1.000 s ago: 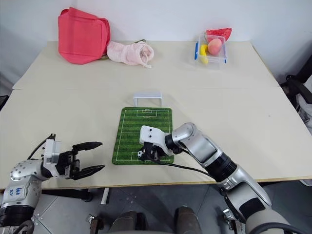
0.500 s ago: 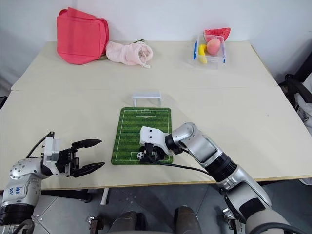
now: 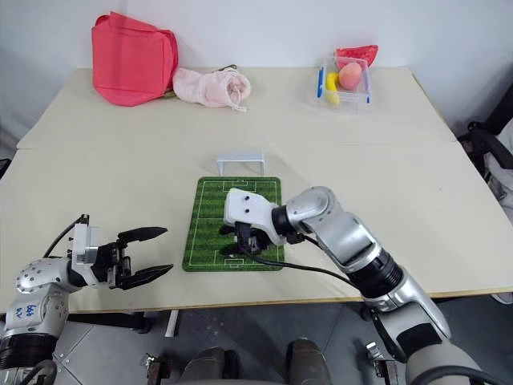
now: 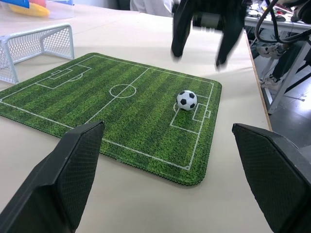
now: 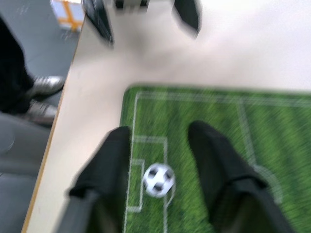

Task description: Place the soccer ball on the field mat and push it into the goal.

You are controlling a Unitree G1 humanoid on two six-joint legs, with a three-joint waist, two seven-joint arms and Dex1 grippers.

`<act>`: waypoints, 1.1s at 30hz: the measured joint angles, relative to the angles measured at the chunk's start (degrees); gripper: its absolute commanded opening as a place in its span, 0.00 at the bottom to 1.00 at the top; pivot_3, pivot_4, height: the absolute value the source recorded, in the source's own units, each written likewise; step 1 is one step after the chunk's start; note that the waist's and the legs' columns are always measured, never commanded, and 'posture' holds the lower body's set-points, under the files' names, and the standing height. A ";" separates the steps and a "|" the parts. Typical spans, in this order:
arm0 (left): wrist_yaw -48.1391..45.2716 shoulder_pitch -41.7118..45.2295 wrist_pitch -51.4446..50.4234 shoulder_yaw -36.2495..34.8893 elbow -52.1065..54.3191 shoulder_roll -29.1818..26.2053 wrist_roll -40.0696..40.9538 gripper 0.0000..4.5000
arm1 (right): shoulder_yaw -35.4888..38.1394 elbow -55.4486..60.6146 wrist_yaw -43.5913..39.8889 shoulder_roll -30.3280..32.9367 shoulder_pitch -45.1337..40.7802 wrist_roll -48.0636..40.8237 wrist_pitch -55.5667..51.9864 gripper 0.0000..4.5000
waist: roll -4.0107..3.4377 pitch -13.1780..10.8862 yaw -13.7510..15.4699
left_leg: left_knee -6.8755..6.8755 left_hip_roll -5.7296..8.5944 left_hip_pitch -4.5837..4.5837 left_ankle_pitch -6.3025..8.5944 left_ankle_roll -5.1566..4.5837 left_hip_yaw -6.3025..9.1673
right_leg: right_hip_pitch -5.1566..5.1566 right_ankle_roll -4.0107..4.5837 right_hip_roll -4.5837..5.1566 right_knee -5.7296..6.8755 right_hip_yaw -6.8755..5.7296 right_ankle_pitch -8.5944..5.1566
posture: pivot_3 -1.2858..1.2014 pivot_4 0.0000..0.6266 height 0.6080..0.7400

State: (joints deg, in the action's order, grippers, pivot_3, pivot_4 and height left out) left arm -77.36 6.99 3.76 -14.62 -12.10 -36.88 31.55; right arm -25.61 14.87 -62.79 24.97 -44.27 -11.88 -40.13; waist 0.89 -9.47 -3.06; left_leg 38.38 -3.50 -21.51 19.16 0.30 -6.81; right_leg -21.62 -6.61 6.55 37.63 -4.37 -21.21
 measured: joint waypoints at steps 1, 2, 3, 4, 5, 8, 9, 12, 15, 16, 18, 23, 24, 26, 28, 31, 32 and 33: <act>-0.07 0.05 -0.01 0.01 0.02 0.00 0.00 1.00 | 0.24 1.10 0.15 0.00 0.47 -0.43 -0.48 0.19 | 0.01 0.01 0.01 | -0.03 0.00 0.00 0.00 0.00 0.01 | 0.00 0.00 0.00 -0.01 -0.01 0.00 | 0.52 0.24 1.00; -0.25 0.20 -0.04 0.01 0.01 0.00 0.00 1.00 | 0.17 3.70 0.36 -0.02 2.47 -1.49 -1.50 0.13 | 0.04 0.02 0.02 | -0.07 0.00 0.00 0.00 0.01 0.04 | 0.00 0.00 0.00 -0.01 -0.04 0.00 | 0.52 0.24 1.00; -0.35 0.40 -0.09 0.02 0.01 -0.01 0.00 1.00 | -0.63 4.56 0.50 0.11 4.35 -1.57 -1.52 0.06 | 0.06 0.03 0.02 | -0.09 0.01 0.00 0.01 0.01 0.04 | 0.00 0.00 -0.01 -0.02 -0.06 0.00 | 0.52 0.24 1.00; -0.49 0.57 -0.19 0.02 0.00 -0.01 0.01 1.00 | -1.73 4.69 0.73 0.30 6.04 -1.43 -1.40 0.01 | 0.06 0.03 0.02 | -0.10 0.03 0.00 0.01 0.01 0.04 | 0.00 0.00 0.01 -0.03 -0.07 0.00 | 0.52 0.24 1.00; -0.74 0.77 -0.49 0.03 0.01 -0.03 0.01 1.00 | -2.95 4.45 1.15 0.47 7.59 -0.99 -1.16 0.01 | 0.06 0.03 0.03 | -0.10 0.06 0.00 0.01 0.01 0.02 | 0.00 0.00 0.01 -0.05 -0.06 0.00 | 0.52 0.24 1.00; -1.17 1.20 -1.15 0.05 0.03 -0.08 0.01 1.00 | -4.20 2.96 2.29 0.01 9.17 -0.63 -1.20 0.01 | 0.08 0.02 0.01 | -0.04 0.07 -0.01 0.00 0.01 -0.03 | 0.01 0.00 0.01 -0.07 -0.04 0.00 | 0.52 0.24 1.00; -1.39 1.26 -1.24 0.07 0.04 -0.08 0.01 1.00 | -4.20 2.94 2.80 -0.44 9.17 -0.69 -1.30 0.01 | 0.08 0.02 -0.14 | -0.04 0.04 0.00 0.00 0.01 -0.06 | 0.01 0.00 0.00 -0.09 -0.03 0.00 | 0.52 0.24 1.00; -2.13 1.33 -1.26 0.07 0.02 -0.08 0.01 1.00 | -4.27 2.03 3.88 -1.65 9.61 -0.73 -1.10 0.01 | 0.09 0.02 -0.15 | -0.07 -0.02 0.01 -0.01 0.03 -0.03 | 0.01 0.00 -0.04 -0.07 -0.07 0.00 | 0.52 0.24 1.00; -2.30 1.45 -1.28 0.07 0.01 -0.09 0.01 1.00 | -5.06 -0.95 4.52 -2.44 9.71 -0.31 -0.15 0.01 | 0.09 0.02 -0.07 | -0.07 0.02 0.00 -0.01 0.03 -0.02 | 0.01 0.00 -0.02 -0.07 -0.07 0.00 | 0.52 0.24 1.00; -2.31 1.59 -1.30 0.07 0.01 -0.09 0.00 1.00 | -5.07 -1.96 4.64 -2.55 9.70 -0.08 0.27 0.01 | 0.09 0.02 -0.06 | -0.06 0.04 0.00 0.00 0.02 -0.03 | 0.01 0.00 0.00 -0.08 -0.07 0.00 | 0.52 0.24 1.00; -2.28 1.85 -1.50 0.07 0.01 -0.14 0.00 1.00 | -5.06 -5.06 4.89 -2.76 9.11 0.52 1.62 0.01 | 0.10 0.01 -0.06 | -0.03 0.05 0.00 0.00 0.01 -0.04 | 0.01 0.00 0.01 -0.08 -0.06 0.00 | 0.52 0.24 1.00; -2.25 3.66 -1.73 0.34 -0.46 -0.21 -0.46 1.00 | -3.25 -17.03 7.09 -3.85 3.24 3.66 7.79 0.01 | 0.10 0.01 -0.14 | 0.00 0.02 0.00 -0.01 0.03 -0.04 | 0.01 0.00 -0.02 -0.04 -0.06 0.00 | 0.52 0.24 1.00; -2.25 4.19 -1.64 0.35 -1.05 -0.24 -0.55 1.00 | -2.31 -20.32 8.41 -4.25 1.37 4.38 9.54 0.01 | 0.09 0.01 -0.18 | 0.02 0.03 0.00 -0.01 0.03 -0.04 | 0.01 0.00 -0.01 -0.02 -0.06 0.00 | 0.52 0.24 1.00; -2.25 5.26 -1.40 0.46 -2.54 -0.24 -0.89 1.00 | 1.21 -26.45 11.59 -5.22 -2.68 5.59 12.51 0.01 | 0.09 0.00 -0.27 | 0.02 0.02 0.00 -0.01 0.03 -0.06 | -0.01 0.00 -0.02 -0.01 -0.05 0.00 | 0.52 0.24 1.00; -2.26 6.21 -1.02 0.49 -3.66 -0.24 -1.28 1.00 | 5.50 -29.75 13.91 -5.93 -6.48 5.54 13.94 0.01 | 0.08 -0.01 -0.27 | -0.04 0.02 -0.01 -0.01 0.03 -0.05 | -0.06 0.00 -0.02 0.02 -0.06 0.00 | 0.52 0.24 1.00; -2.13 7.39 -0.72 0.56 -4.80 -0.23 -1.65 1.00 | 11.00 -30.25 15.54 -6.34 -10.45 3.96 13.88 0.01 | 0.08 -0.01 -0.27 | -0.12 0.01 -0.01 -0.01 0.04 -0.01 | -0.09 0.00 -0.02 0.06 -0.15 0.00 | 0.52 0.24 1.00; -1.87 7.97 -0.66 0.58 -5.04 -0.23 -1.82 1.00 | 12.53 -29.99 15.86 -6.27 -11.11 3.47 13.55 0.01 | 0.08 -0.01 -0.28 | -0.14 0.01 0.00 -0.01 0.04 0.00 | -0.09 0.00 -0.01 0.07 -0.16 0.00 | 0.52 0.24 1.00; -1.41 8.60 -0.67 0.57 -5.45 -0.23 -2.02 1.00 | 13.66 -29.23 16.00 -6.13 -11.23 3.11 13.00 0.01 | 0.08 -0.01 -0.27 | -0.16 0.01 0.00 -0.01 0.04 0.01 | -0.09 0.00 -0.01 0.06 -0.18 0.00 | 0.52 0.24 1.00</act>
State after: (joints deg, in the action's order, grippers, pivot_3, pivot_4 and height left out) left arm -78.77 15.59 3.09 -14.05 -17.54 -37.12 29.53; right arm -11.95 -14.36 -46.79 18.84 -55.51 -8.78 -27.13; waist 0.97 -9.47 -3.33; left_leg 38.22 -3.49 -21.51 19.15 0.34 -6.81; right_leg -21.71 -6.61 6.54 37.69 -4.55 -21.21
